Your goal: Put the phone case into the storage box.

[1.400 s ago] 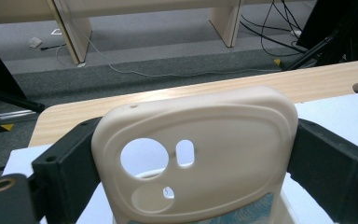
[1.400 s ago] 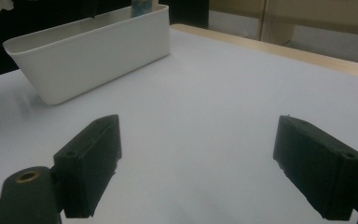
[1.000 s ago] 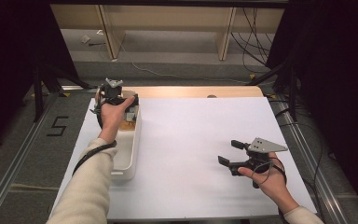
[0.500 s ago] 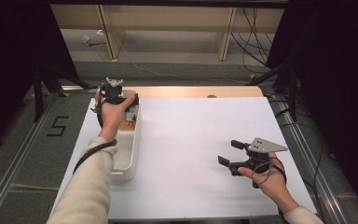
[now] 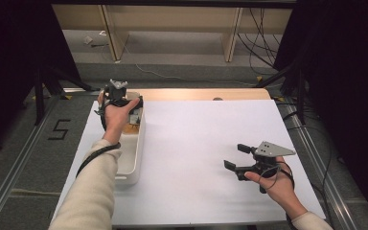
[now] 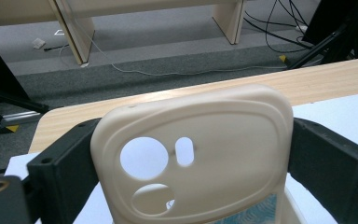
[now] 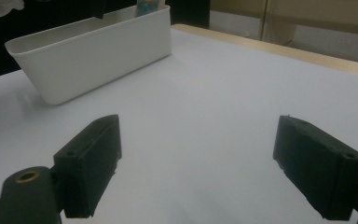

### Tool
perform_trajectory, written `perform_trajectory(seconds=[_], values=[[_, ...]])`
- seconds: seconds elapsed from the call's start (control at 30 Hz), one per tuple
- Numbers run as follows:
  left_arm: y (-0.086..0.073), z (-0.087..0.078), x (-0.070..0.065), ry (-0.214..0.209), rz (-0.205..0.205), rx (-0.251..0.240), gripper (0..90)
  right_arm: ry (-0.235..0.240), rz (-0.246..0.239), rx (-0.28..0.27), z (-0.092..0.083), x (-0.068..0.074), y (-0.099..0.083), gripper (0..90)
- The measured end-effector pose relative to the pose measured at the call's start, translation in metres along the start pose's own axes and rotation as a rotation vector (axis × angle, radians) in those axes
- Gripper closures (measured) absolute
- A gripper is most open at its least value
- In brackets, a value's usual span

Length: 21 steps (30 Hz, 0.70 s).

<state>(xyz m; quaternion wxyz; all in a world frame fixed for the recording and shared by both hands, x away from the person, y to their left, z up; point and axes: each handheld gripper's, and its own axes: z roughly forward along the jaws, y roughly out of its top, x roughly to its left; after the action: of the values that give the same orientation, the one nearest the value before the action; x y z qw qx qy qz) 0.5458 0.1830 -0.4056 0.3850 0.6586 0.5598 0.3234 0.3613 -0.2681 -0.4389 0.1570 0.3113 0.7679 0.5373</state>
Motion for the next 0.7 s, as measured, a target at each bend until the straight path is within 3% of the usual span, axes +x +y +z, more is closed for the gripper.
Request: perform_trajectory(seconds=[0.7], values=[[0.0077, -0.0034, -0.0004, -0.013, 0.011, -0.027, 2.0, 0.001, -0.001, 0.0, 0.0001, -0.0001, 0.0, 16.4]])
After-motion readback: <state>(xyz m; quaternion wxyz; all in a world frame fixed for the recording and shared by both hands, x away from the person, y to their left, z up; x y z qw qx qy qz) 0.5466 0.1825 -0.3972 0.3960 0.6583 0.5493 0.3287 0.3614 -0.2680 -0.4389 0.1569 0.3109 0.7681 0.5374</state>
